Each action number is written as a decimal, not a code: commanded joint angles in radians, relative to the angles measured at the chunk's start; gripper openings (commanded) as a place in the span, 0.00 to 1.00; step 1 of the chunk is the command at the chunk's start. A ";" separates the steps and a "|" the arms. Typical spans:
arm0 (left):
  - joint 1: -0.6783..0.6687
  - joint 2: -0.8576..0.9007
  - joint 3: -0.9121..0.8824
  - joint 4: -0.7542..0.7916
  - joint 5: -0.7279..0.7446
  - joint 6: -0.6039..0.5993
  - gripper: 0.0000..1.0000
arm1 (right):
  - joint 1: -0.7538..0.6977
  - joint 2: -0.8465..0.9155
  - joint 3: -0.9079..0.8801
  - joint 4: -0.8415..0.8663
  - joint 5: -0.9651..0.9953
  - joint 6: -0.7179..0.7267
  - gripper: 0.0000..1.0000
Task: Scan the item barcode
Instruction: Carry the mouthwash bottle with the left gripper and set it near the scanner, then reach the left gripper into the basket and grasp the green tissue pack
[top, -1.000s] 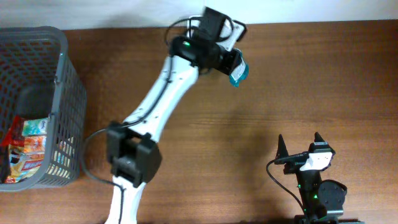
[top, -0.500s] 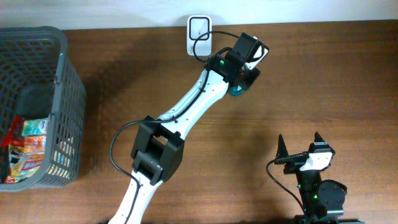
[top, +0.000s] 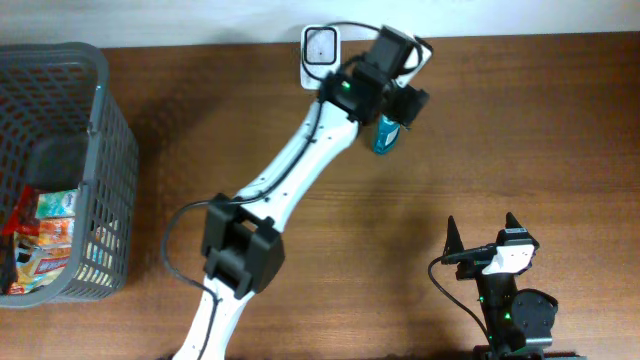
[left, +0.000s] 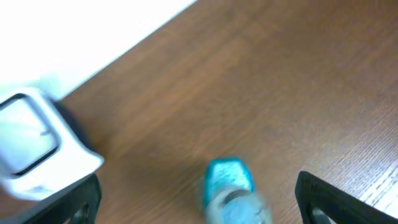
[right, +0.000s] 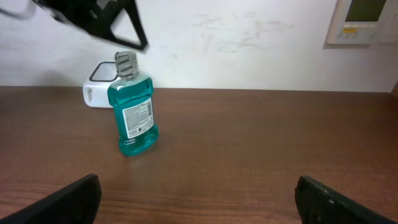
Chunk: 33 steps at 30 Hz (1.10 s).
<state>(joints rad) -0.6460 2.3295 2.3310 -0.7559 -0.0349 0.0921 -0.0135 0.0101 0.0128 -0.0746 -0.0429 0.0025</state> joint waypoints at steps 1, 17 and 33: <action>0.063 -0.183 0.043 -0.063 -0.013 -0.082 0.99 | -0.006 -0.006 -0.007 -0.002 -0.001 0.002 0.98; 1.114 -0.599 0.038 -0.609 -0.014 -0.272 0.99 | -0.006 -0.006 -0.007 -0.002 -0.001 0.002 0.99; 1.322 -0.078 0.018 -0.834 0.091 -0.100 0.99 | -0.006 -0.006 -0.007 -0.002 -0.001 0.002 0.98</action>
<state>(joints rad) 0.6849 2.2044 2.3604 -1.5860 0.0425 -0.0376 -0.0135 0.0101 0.0128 -0.0750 -0.0429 0.0032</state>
